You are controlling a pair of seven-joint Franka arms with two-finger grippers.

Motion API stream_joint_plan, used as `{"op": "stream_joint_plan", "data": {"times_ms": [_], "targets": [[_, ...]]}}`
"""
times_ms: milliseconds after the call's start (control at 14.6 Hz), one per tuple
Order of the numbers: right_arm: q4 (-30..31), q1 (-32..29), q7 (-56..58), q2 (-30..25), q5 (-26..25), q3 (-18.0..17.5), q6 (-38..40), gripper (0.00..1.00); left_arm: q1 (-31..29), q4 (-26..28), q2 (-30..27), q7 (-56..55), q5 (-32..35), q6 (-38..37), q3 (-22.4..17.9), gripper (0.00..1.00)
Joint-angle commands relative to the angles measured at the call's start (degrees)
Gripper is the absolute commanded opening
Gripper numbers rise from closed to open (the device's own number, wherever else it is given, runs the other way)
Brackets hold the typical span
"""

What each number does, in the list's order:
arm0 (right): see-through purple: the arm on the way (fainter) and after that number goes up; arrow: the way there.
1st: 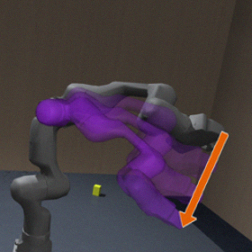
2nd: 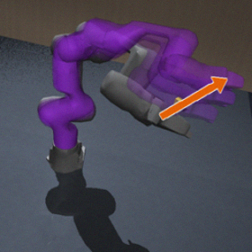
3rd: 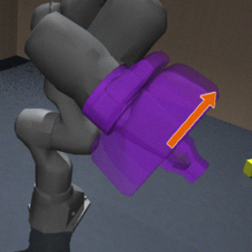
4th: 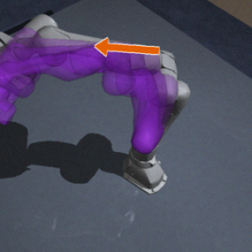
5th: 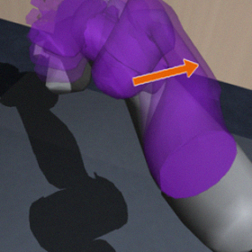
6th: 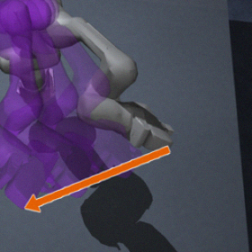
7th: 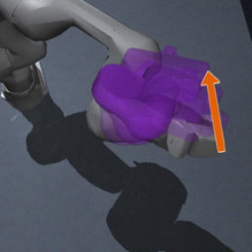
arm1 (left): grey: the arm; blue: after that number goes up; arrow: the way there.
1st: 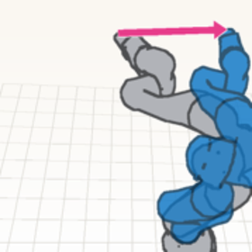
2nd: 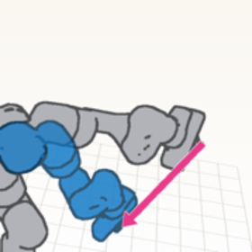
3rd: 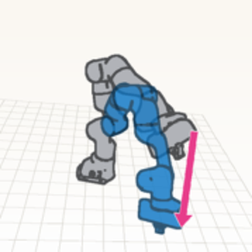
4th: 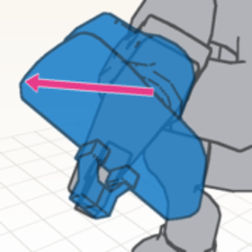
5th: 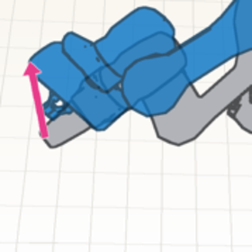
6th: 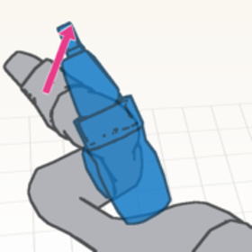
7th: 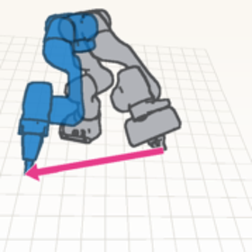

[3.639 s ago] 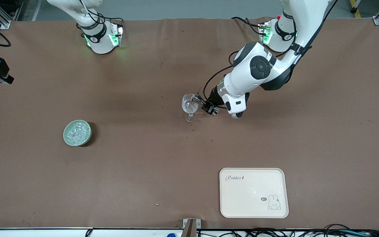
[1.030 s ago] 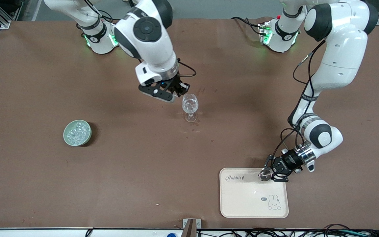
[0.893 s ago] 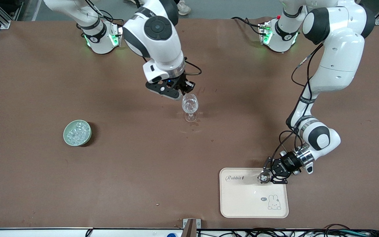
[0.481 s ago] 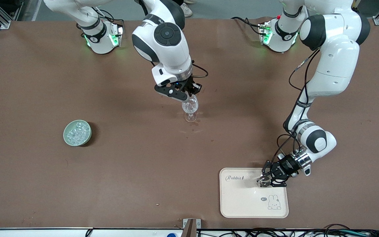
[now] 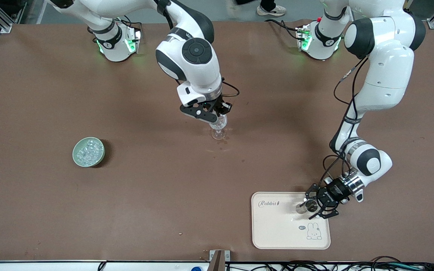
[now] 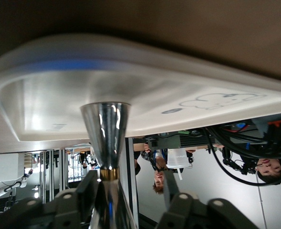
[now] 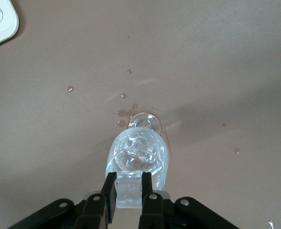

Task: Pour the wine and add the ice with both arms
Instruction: 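Lower the jigger onto the tray while the right gripper holds ice above glass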

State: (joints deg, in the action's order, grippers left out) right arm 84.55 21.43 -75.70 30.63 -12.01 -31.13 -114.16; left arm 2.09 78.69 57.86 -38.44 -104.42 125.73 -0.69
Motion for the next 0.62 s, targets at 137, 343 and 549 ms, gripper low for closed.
{"op": "stream_joint_plan", "data": {"times_ms": [137, 343, 549], "targets": [[-1.0, 1.0, -0.9, 1.1, -1.4, -0.2, 0.4, 0.09, -0.2, 1.9, -3.6, -0.4, 9.4, -0.9, -2.8, 1.00], [-1.0, 1.0, -0.9, 1.1, -1.4, -0.2, 0.8, 0.10, -0.2, 1.3, -6.0, -0.1, 28.4, -3.5, -5.2, 1.00], [-0.5, 1.0, -0.8, 1.1, -2.2, -0.2, 1.0, 0.10, -0.1, -0.5, -8.3, 0.0, 46.5, -4.8, -7.4, 1.00]]}}
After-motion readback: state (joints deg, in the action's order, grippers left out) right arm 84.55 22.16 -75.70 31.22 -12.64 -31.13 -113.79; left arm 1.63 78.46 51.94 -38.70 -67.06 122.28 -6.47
